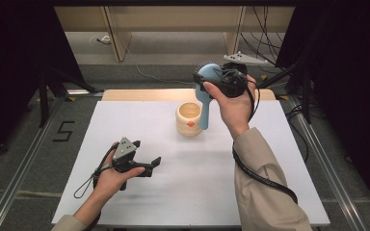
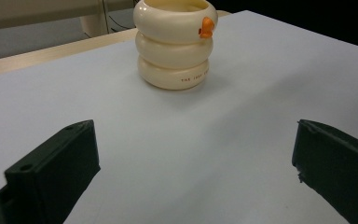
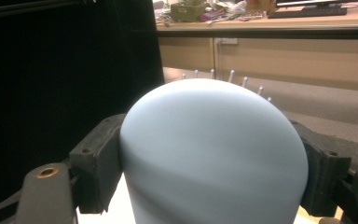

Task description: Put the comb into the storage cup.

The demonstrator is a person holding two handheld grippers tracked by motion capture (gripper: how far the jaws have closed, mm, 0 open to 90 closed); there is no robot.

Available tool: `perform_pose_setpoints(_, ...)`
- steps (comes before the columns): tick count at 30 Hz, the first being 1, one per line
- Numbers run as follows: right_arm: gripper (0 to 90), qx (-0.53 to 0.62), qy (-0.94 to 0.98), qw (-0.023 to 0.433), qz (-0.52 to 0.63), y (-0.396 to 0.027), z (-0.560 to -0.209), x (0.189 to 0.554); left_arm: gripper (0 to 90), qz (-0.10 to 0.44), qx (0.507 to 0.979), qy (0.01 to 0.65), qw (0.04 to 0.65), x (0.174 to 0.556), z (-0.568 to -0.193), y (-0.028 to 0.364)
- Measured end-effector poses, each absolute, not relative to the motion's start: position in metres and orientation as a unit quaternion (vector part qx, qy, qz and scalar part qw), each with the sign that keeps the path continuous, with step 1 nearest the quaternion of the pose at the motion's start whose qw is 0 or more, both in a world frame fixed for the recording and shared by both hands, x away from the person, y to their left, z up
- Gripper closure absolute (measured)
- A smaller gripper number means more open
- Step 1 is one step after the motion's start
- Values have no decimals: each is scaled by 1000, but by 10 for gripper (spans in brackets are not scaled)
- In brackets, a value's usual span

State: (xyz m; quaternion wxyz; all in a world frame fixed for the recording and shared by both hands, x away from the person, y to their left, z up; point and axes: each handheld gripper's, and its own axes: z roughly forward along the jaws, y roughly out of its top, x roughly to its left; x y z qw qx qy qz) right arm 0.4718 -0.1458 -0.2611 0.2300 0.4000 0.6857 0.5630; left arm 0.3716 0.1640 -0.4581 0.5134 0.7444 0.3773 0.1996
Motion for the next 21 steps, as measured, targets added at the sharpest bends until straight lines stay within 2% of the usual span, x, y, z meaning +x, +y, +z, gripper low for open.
perform_pose_setpoints(21,229,399,675,242,572,-140,-255,481,7,198,741,382,516,373,-458,166)
